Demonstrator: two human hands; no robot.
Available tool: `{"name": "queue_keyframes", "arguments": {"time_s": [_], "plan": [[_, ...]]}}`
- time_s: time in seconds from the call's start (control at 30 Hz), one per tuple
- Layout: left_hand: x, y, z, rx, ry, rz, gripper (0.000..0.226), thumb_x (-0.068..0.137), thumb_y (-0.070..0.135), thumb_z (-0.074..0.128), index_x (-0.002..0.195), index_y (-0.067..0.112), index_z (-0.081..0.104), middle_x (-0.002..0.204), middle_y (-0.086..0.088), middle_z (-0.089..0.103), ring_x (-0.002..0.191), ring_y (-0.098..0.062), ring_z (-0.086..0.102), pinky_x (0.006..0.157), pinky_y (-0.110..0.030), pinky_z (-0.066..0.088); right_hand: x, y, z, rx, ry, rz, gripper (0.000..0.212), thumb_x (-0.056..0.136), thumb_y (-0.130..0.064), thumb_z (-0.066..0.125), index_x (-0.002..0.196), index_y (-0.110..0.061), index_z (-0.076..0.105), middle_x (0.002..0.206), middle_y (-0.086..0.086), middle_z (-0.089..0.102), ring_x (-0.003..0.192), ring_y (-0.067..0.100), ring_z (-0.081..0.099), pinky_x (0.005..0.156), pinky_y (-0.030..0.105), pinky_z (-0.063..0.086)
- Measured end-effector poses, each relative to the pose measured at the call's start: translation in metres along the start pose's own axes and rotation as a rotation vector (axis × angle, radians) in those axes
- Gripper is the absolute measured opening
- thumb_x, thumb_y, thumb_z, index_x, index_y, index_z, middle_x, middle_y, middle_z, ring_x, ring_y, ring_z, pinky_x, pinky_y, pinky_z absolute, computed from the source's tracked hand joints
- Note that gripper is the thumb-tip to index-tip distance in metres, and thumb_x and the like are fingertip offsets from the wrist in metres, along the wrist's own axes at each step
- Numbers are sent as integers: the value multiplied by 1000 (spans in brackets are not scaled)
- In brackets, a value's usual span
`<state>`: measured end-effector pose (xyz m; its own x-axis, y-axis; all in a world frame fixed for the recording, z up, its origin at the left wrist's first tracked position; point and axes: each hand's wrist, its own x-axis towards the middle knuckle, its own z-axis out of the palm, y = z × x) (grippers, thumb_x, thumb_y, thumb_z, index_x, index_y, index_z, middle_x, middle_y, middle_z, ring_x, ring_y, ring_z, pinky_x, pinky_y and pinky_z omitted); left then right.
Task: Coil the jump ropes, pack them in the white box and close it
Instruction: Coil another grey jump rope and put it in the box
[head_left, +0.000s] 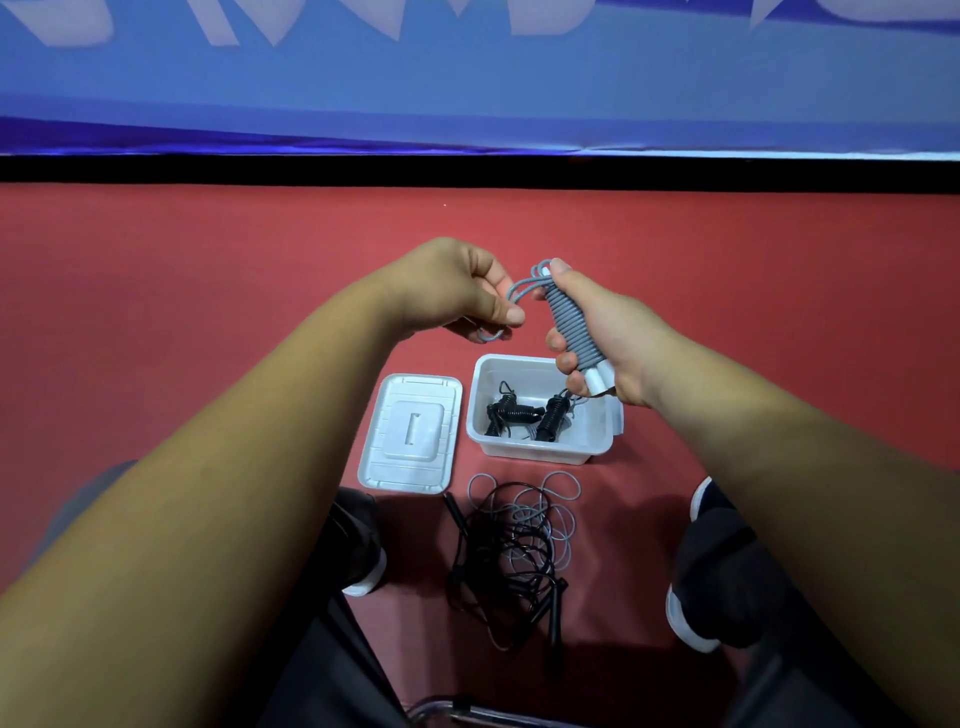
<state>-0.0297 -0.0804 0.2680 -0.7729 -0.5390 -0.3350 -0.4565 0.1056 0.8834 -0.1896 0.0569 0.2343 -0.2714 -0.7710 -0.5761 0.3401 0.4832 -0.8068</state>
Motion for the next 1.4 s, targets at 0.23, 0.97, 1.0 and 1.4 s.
{"name": "queue_keyframes", "arguments": {"time_s": [0.23,0.97,1.0,1.4], "plan": [[4,-5,0,286,49,-10,30,76,23,93,92,12,69,75,-9,72,70,-19,73,65,-36,61,-4,-3,1,-75,-43,13,53,93,-75,58,108,-26,70,68,1,54,48,16,46,53,26,44],[12,-11,11,-514,76,-6,8,100,11,66,99,16,72,81,1,64,63,-4,59,60,-13,54,-18,-17,-12,91,-385,28,49,96,-73,51,101,-26,66,65,1,38,42,13,29,49,22,32],[12,-11,11,-579,99,-11,9,99,8,67,98,15,73,85,0,64,66,-5,62,63,-14,56,-19,-17,-12,76,-382,30,50,96,-72,51,102,-25,67,65,1,38,42,14,29,49,22,32],[19,-18,21,-941,287,-20,9,96,-2,67,103,2,64,95,-10,76,78,-11,74,70,-18,60,-15,-14,-9,-45,-313,39,52,97,-71,50,111,-24,66,64,2,40,44,15,31,52,24,34]]}}
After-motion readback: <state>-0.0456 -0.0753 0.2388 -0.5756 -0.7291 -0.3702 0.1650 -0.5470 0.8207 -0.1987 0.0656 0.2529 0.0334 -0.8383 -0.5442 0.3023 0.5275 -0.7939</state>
